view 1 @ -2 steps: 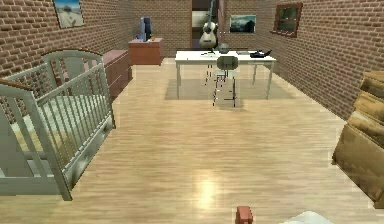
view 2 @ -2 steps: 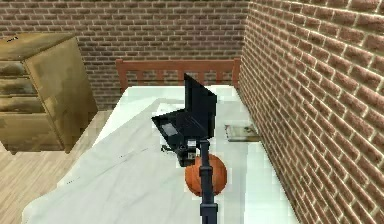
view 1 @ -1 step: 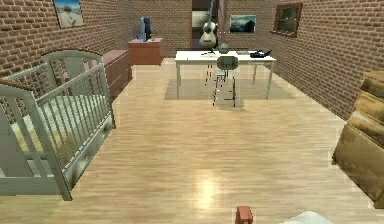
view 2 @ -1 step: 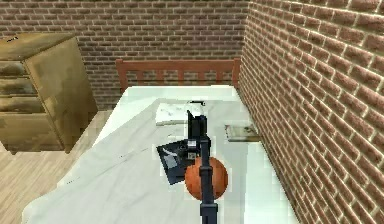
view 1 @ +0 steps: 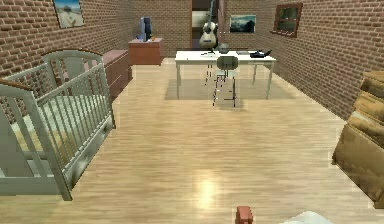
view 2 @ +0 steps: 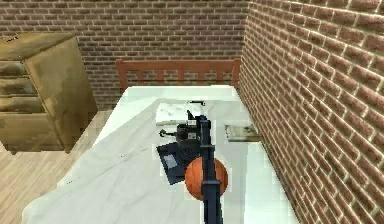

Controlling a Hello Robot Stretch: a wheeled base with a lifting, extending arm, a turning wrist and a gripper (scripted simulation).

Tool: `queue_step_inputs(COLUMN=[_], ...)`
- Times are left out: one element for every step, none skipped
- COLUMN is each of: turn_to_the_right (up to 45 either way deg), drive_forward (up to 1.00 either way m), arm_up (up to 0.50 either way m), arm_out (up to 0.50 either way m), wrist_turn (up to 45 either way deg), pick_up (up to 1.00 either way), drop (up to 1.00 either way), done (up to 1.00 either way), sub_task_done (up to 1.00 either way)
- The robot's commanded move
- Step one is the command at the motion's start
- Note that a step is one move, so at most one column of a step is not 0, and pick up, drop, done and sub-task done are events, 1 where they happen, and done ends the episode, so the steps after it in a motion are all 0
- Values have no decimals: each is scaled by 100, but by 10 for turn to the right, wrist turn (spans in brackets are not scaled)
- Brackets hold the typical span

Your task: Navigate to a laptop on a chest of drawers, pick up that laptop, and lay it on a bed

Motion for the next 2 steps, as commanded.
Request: queue_step_inputs(turn_to_the_right=[0,0], drive_forward=[0,0], arm_up=[0,0], arm_out=[-8,0], wrist_turn=[0,0], pick_up=[0,0], drop=[0,0], done=[0,100], sub_task_done=[0,0])
